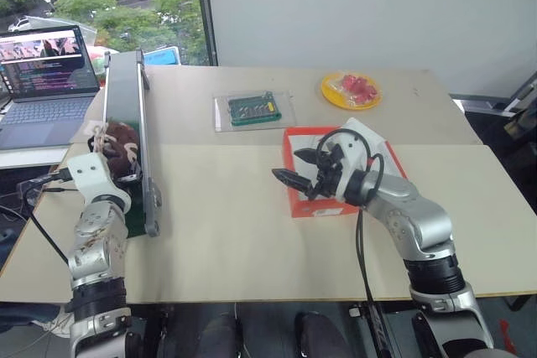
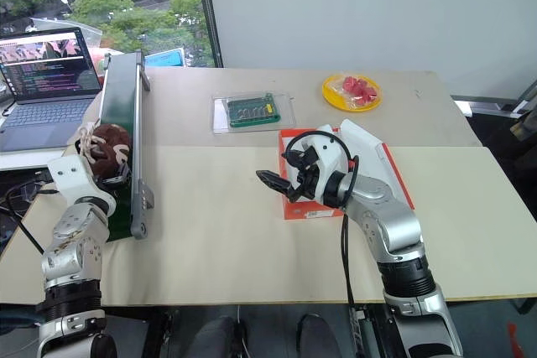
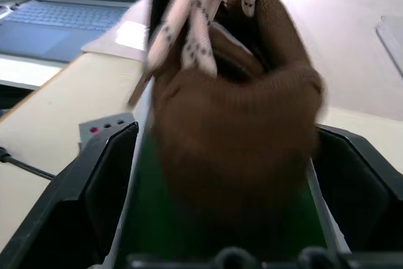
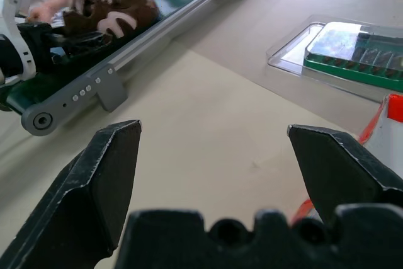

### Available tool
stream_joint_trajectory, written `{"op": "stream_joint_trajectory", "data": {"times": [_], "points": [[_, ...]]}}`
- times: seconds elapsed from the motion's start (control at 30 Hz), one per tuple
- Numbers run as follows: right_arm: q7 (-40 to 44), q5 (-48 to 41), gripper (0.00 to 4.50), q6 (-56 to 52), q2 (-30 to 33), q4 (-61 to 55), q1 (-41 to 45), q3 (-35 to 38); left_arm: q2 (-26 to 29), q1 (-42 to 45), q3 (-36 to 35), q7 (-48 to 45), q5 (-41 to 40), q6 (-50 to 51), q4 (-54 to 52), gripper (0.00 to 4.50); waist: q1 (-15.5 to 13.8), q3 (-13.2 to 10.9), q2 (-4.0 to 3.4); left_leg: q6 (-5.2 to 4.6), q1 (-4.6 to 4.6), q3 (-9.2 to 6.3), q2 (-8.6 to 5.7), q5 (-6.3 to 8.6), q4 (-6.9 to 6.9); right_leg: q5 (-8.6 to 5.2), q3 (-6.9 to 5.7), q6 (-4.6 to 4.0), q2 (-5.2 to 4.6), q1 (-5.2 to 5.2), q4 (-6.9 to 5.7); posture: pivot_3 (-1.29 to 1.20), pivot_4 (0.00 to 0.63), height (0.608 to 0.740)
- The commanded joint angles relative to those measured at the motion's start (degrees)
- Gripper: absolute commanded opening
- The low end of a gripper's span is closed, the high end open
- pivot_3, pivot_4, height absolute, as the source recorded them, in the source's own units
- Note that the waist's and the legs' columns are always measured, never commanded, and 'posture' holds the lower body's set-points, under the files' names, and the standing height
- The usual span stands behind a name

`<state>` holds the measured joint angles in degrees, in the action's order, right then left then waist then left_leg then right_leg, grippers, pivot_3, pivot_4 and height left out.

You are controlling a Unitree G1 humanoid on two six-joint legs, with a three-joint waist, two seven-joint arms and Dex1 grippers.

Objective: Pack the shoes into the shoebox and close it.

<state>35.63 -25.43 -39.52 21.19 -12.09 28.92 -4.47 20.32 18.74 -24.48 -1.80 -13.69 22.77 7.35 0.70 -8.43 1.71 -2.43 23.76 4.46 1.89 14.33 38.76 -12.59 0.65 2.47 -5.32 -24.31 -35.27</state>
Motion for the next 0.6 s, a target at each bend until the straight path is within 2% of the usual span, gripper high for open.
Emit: {"op": "stream_joint_trajectory", "data": {"times": [0.03, 0.13, 0.17, 0.2, 0.3, 0.43, 0.6], "points": [[-0.54, 0.21, 4.43, 0.02, 0.71, -3.05, 0.51, 0.49, 0.58, 1.25, 0.67, -1.18, -0.31, -1.31, -0.37, 4.5, -0.03, 0.0, 0.0, 0.0, 0.0, 0.0, 0.0, 0.0, 0.0, 0.0, 0.0, 0.0, 0.0, 0.0, -0.03, 0.0, 0.15, 0.74], [-0.69, 0.56, 4.43, 0.08, 1.13, -3.24, 0.48, 0.34, 0.01, 1.21, 0.53, -1.15, -0.77, -1.61, -0.17, 4.5, -0.08, 0.0, 0.0, 0.0, 0.0, 0.0, 0.0, 0.0, 0.01, 0.0, -0.01, 0.0, -0.01, 0.0, -0.24, 0.0, 0.15, 0.74], [-0.74, 0.63, 4.5, 0.07, 1.24, -3.29, 0.47, 0.32, -0.39, 1.22, 0.32, -1.73, -1.47, -2.06, -0.05, 3.99, -0.19, 0.0, 0.0, 0.01, 0.0, -0.01, -0.01, 0.0, 0.03, 0.0, 0.0, 0.0, -0.02, 0.0, -0.36, 0.0, 0.15, 0.74], [-0.84, 0.71, 4.5, 0.02, 1.36, -3.33, 0.51, 0.35, -0.83, 1.21, 0.27, -2.35, -2.03, -2.7, -0.11, 3.85, -0.31, 0.0, 0.0, 0.01, -0.02, -0.02, -0.02, -0.01, 0.06, 0.0, -0.01, 0.0, -0.03, 0.0, -0.43, 0.0, 0.15, 0.74], [-1.1, 0.84, 4.5, -0.15, 1.56, -3.32, 0.83, 0.46, -1.16, 1.61, 0.6, -2.9, -2.38, -3.96, -0.27, 2.81, -0.66, 0.01, 0.01, 0.01, -0.03, -0.02, -0.02, -0.01, 0.1, 0.0, -0.01, 0.0, -0.04, 0.01, -0.46, 0.0, 0.15, 0.74], [-2.28, -1.57, 4.5, -1.64, 0.03, -2.79, 2.25, 2.69, -1.06, 5.45, 2.09, -4.61, -3.53, -6.08, -2.69, 2.72, -0.88, -0.01, 0.08, 0.01, 0.0, -0.03, -0.03, -0.01, 0.09, 0.0, -0.04, 0.0, -0.02, -0.01, -0.44, 0.0, 0.15, 0.74], [-12.4, -14.4, 4.5, -9.8, -9.01, 0.22, 8.79, 15.4, -4.22, 11.34, 7.24, -10.6, -8.34, -5.04, -9.41, 2.72, -1.04, -0.01, 0.11, 0.02, 0.08, -0.03, -0.04, -0.01, 0.14, 0.0, -0.06, 0.0, -0.02, -0.03, -0.45, 0.0, 0.15, 0.74]]}}
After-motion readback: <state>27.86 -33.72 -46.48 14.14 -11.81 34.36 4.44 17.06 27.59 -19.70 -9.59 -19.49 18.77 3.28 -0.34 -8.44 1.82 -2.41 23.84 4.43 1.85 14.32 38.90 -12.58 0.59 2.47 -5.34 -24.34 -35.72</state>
